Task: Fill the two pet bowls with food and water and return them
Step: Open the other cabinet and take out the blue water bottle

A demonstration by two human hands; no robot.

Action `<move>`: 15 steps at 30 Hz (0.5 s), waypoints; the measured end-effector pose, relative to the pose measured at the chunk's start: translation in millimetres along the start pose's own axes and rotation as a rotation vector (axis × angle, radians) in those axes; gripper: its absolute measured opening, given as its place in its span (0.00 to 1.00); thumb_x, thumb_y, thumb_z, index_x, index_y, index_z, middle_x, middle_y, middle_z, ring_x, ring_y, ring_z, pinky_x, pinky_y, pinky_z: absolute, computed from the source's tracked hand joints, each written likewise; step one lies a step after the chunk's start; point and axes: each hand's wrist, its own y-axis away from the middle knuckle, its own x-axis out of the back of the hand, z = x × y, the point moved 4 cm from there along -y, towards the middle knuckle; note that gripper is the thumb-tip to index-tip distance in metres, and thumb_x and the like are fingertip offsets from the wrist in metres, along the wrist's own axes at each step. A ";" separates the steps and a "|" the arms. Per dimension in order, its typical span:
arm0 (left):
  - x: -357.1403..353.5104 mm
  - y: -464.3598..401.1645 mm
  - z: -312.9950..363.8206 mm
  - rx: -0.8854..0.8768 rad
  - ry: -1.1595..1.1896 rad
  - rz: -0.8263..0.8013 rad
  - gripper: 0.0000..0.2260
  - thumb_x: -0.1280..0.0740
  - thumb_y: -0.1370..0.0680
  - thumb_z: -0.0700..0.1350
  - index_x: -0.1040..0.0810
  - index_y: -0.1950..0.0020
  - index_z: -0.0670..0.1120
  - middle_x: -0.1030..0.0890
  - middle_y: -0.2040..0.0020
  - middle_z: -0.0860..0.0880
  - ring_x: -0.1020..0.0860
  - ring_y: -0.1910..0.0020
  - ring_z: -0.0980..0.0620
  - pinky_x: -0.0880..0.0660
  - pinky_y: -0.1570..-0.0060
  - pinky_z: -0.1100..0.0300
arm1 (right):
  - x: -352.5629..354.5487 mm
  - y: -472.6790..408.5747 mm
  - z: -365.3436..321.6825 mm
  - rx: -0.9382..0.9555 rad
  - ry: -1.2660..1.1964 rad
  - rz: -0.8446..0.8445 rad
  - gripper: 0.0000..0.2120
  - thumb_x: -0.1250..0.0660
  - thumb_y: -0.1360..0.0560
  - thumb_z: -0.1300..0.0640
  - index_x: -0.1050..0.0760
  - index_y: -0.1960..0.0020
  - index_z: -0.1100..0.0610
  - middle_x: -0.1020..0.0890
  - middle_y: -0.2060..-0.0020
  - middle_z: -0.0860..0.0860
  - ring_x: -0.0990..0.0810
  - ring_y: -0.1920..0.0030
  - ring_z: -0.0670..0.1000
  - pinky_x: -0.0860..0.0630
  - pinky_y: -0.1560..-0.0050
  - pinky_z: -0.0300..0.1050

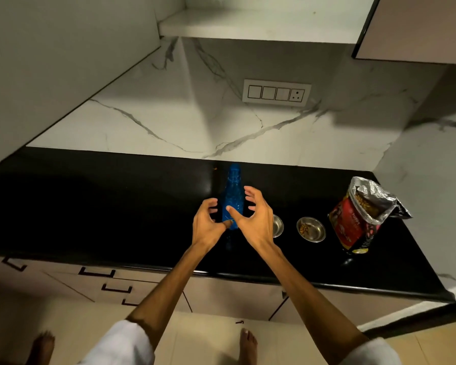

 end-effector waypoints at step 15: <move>71.1 10.6 71.3 -0.129 0.276 0.125 0.25 0.23 0.27 0.36 0.24 0.32 0.47 0.19 0.39 0.52 0.19 0.44 0.61 0.18 0.47 0.60 | 6.1 -0.7 -117.8 0.206 -0.155 -0.006 0.30 0.20 0.28 0.48 0.26 0.29 0.47 0.19 0.36 0.44 0.21 0.35 0.40 0.19 0.38 0.46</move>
